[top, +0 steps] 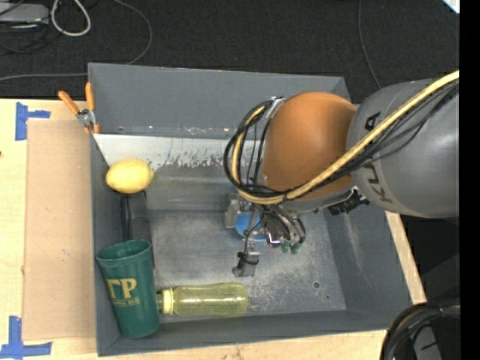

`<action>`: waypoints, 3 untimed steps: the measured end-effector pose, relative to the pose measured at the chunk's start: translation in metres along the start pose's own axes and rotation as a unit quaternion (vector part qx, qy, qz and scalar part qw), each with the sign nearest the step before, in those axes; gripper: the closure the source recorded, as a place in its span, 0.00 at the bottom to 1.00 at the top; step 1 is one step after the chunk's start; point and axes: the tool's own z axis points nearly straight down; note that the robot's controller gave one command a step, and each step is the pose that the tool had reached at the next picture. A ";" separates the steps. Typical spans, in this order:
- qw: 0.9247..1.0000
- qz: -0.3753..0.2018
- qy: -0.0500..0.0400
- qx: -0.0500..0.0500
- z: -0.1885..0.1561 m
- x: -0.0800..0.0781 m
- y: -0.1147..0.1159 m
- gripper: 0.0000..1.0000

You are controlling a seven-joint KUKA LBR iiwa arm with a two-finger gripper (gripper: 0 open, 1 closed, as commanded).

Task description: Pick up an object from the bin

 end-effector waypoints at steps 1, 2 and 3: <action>1.000 0.000 0.000 0.000 0.000 0.000 0.000 0.00; 1.000 -0.006 0.001 0.000 0.000 0.003 -0.007 0.00; 0.998 0.056 0.003 -0.001 0.033 0.008 0.057 0.00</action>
Offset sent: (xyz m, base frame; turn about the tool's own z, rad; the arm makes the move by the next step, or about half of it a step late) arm -0.0056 -0.0184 0.0012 -0.0154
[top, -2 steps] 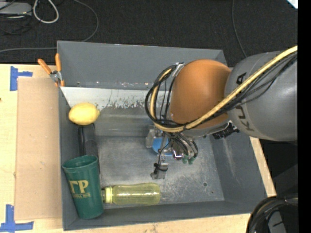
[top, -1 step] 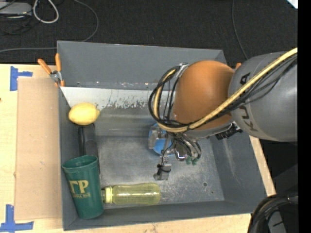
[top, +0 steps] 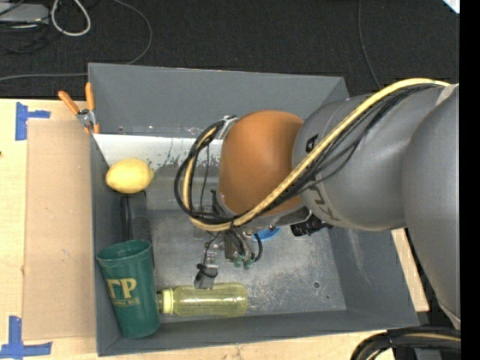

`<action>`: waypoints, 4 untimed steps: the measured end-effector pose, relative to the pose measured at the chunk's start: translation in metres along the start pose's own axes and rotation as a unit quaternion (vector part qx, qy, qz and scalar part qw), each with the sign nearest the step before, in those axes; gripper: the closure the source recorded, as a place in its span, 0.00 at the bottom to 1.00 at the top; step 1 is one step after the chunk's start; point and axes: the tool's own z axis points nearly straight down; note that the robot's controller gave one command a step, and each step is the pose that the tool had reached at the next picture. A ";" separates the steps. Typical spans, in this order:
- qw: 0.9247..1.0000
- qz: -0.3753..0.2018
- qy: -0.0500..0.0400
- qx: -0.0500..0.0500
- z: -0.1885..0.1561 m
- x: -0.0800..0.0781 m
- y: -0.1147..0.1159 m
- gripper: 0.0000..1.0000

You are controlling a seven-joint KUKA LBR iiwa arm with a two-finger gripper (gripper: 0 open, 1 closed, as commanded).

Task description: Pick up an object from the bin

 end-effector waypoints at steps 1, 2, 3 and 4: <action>0.996 -0.095 -0.002 0.003 -0.018 -0.009 -0.064 0.00; 0.996 -0.093 0.005 0.001 0.058 0.026 -0.058 0.00; 1.000 0.020 -0.008 0.000 0.056 -0.026 -0.080 0.00; 1.000 -0.008 -0.007 0.000 0.074 -0.006 -0.073 0.00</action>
Offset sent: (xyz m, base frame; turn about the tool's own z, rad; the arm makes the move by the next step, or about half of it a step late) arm -0.0307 -0.0547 -0.0541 -0.1854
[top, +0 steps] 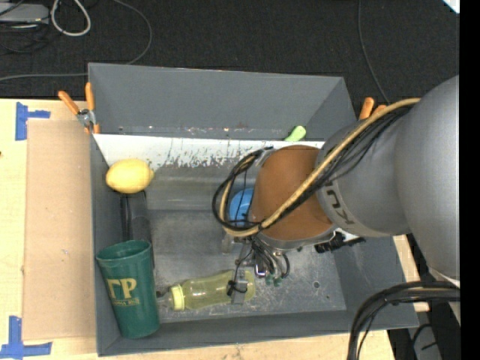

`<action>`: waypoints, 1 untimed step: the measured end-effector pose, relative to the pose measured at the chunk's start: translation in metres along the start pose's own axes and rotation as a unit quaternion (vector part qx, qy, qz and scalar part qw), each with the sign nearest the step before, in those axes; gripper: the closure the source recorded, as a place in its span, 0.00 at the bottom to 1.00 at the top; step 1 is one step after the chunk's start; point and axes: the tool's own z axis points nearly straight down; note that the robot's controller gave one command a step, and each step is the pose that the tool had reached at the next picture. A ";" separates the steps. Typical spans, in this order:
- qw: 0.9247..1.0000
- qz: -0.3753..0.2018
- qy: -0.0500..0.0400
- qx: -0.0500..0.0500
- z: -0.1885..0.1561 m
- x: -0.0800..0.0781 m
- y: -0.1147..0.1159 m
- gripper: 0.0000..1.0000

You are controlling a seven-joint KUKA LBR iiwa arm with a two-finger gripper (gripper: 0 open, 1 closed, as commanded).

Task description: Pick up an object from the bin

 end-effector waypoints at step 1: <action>0.999 0.033 0.000 0.000 0.034 -0.015 -0.053 0.00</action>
Offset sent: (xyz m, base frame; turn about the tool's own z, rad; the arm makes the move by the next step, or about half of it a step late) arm -0.0310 -0.0034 -0.0371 -0.0901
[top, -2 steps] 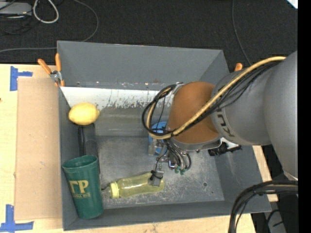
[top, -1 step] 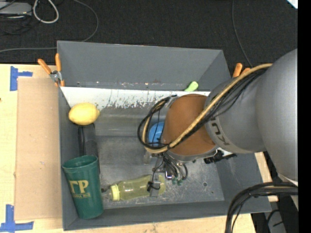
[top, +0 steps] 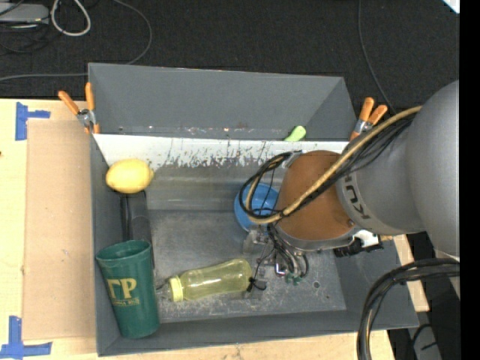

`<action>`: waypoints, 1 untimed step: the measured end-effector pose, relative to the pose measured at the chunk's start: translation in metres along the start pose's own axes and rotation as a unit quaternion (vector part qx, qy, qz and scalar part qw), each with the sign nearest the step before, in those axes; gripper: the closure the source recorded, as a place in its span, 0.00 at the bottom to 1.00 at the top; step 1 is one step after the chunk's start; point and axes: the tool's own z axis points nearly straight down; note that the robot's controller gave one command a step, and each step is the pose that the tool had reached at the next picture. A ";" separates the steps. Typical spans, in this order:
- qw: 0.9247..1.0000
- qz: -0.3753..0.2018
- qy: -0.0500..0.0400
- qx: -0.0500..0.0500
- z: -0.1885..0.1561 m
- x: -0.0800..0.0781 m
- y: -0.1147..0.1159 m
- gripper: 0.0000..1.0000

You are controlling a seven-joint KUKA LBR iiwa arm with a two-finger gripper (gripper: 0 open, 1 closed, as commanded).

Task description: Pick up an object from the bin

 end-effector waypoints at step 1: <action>0.997 -0.077 0.007 0.000 0.004 0.045 0.039 0.00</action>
Offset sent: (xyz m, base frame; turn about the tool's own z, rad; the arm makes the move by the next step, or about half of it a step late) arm -0.0201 0.0359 -0.0038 0.0240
